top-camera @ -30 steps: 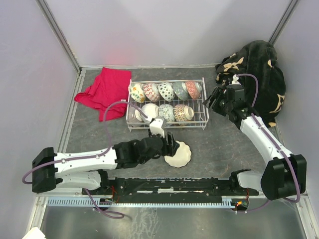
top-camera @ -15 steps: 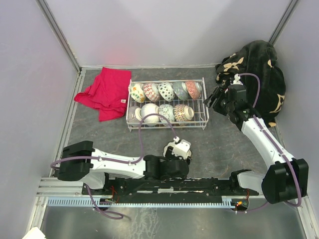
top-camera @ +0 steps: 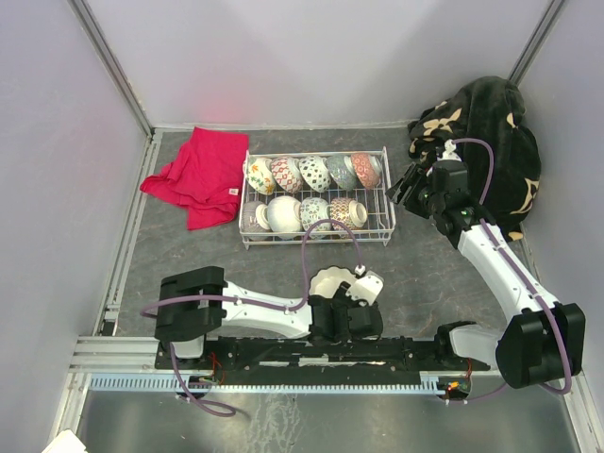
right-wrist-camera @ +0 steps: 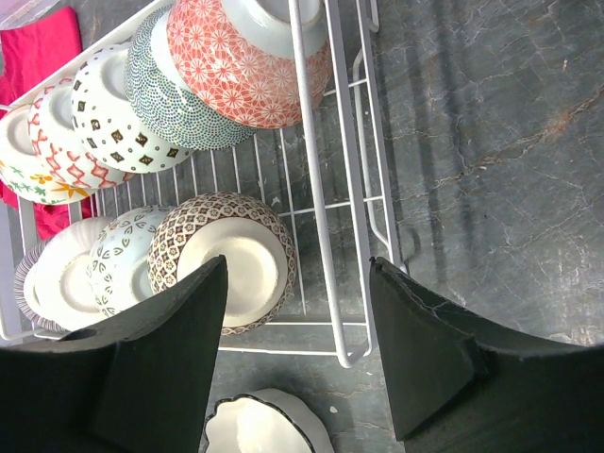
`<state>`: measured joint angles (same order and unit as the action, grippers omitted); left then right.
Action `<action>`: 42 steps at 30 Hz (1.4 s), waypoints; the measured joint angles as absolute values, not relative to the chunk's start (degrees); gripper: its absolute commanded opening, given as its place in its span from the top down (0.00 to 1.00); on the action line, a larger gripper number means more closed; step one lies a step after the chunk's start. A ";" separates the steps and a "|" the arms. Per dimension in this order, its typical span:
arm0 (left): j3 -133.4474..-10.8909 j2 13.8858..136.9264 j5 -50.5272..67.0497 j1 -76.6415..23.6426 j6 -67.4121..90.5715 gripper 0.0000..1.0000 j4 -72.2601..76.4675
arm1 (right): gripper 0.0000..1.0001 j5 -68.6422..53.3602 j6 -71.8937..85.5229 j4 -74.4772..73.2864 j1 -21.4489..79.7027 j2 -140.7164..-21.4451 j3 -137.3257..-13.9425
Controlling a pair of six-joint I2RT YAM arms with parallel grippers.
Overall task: Load the bowls into the dish rack
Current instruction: Pick up the bowl from the center of the board, then place the bowl in the dish rack.
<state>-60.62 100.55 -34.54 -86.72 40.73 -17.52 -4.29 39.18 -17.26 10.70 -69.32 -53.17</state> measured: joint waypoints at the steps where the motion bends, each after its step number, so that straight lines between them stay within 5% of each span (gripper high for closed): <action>1: -60.93 101.01 -34.52 -86.72 40.62 0.51 -17.80 | 0.31 -4.29 39.18 -17.26 10.70 -69.32 -53.17; 7: -61.10 101.36 -34.70 -86.72 40.49 0.71 -19.03 | 0.31 -4.29 39.18 -17.26 10.70 -69.32 -53.17; 11: -61.12 101.36 -34.98 -86.72 39.51 0.97 -18.85 | 0.31 -4.27 39.18 -17.26 10.70 -69.32 -53.17; 21: -61.21 99.39 -37.54 -86.63 38.59 0.97 -21.28 | 0.32 -4.27 39.18 -17.30 10.70 -69.30 -53.17; 30: -61.34 85.86 -35.38 -85.30 35.99 0.97 -19.03 | 0.32 -3.79 39.20 -17.72 10.63 -68.29 -53.17; 42: -59.61 75.57 -22.70 -71.53 32.82 0.97 2.55 | 0.22 -0.71 39.16 -19.14 10.13 -65.01 -53.17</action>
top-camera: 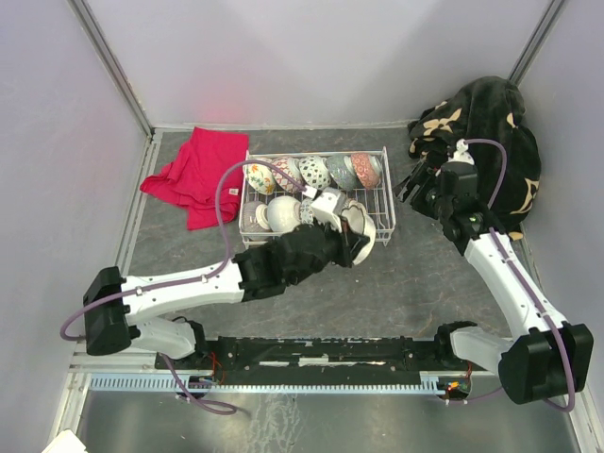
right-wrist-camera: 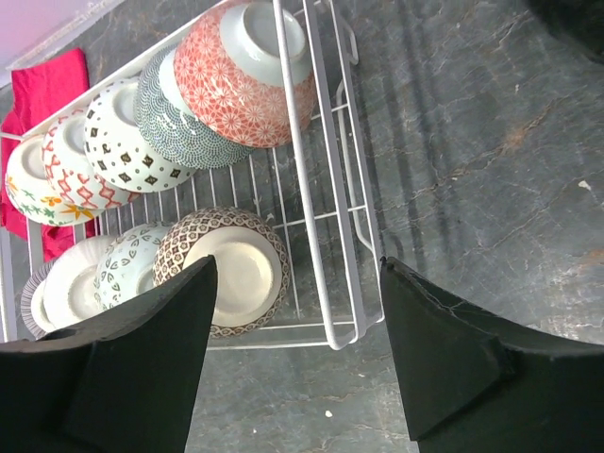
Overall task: Load the bowls into the dish rack
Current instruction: Place the bowl in the dish rack.
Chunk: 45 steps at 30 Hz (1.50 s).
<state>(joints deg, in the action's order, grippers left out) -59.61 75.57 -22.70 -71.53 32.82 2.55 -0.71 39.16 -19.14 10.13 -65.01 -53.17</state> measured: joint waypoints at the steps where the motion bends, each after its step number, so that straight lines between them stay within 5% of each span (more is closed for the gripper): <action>1: -59.13 75.61 -21.08 -70.13 32.84 0.97 4.95 | 0.22 -0.36 39.16 -19.18 10.07 -64.62 -53.17; 11: -51.55 79.94 -9.78 -60.62 37.19 0.97 34.20 | 0.21 1.13 39.16 -20.08 9.32 -63.42 -53.17; 25: -51.20 104.53 0.99 -51.53 53.87 0.97 72.40 | 0.21 1.30 39.18 -20.38 8.51 -63.22 -53.17; 45: -54.04 117.40 -0.75 -49.95 62.46 0.97 84.53 | 0.21 0.08 39.22 -20.23 8.16 -63.29 -53.17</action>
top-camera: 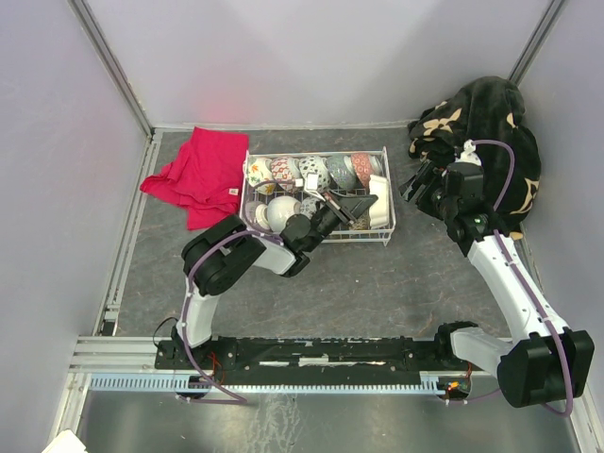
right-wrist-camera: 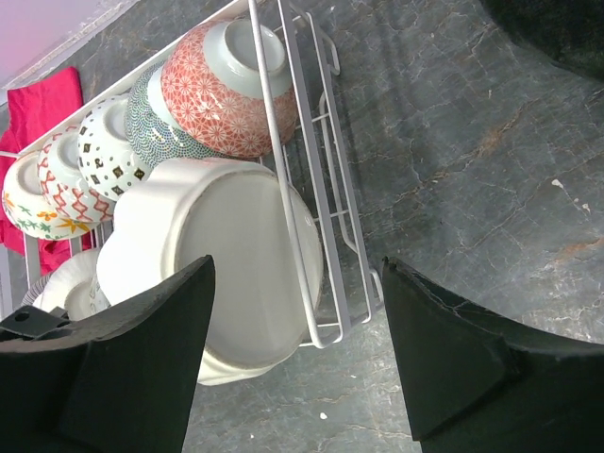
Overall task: Load the bowls into the dish rack
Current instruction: Place the bowl in the dish rack.
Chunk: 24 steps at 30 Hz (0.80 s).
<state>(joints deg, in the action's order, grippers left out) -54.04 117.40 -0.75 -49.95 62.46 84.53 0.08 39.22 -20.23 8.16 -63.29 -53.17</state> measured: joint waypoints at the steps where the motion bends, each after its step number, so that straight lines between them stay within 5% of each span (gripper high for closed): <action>1: -53.36 117.01 -1.08 -49.98 62.46 0.97 84.62 | 0.21 0.03 39.22 -20.23 8.14 -63.29 -53.17; 24: -45.87 107.09 -2.50 -50.17 61.54 0.97 85.82 | 0.22 -1.39 39.38 -20.16 8.12 -64.36 -53.17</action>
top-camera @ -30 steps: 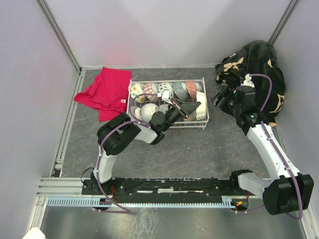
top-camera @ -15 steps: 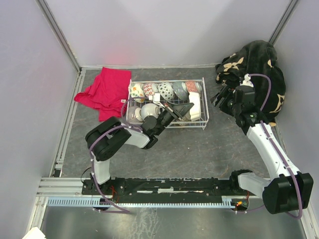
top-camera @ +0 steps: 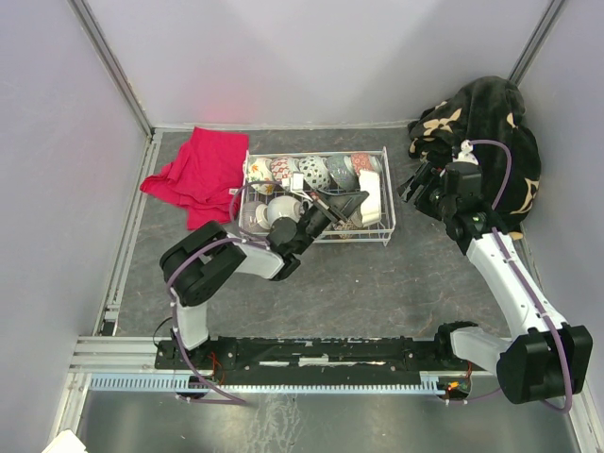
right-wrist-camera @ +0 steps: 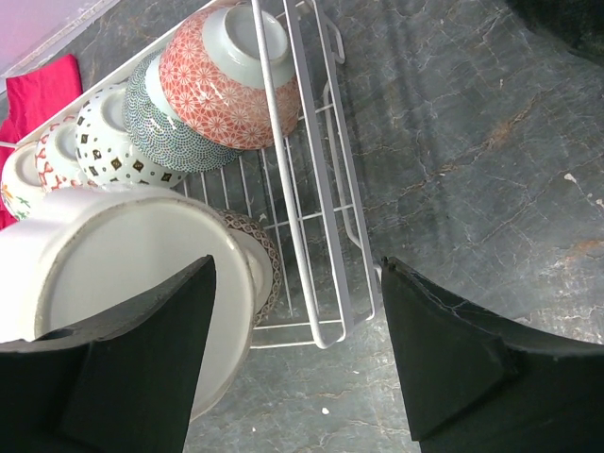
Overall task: Load the bowls into the dish rack
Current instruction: Place the bowl in the dish rack.
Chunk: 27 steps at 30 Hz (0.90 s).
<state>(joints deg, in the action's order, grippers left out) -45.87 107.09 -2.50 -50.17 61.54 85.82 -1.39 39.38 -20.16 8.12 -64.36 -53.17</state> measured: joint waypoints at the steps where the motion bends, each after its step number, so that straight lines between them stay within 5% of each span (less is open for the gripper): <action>1: -46.87 107.79 -2.46 -50.30 61.54 0.97 85.80 | 0.21 -1.43 39.38 -20.16 8.12 -64.40 -53.15; 27: -52.40 117.67 -5.82 -51.55 61.84 0.97 86.13 | 0.22 -1.52 39.42 -20.16 8.05 -64.45 -53.17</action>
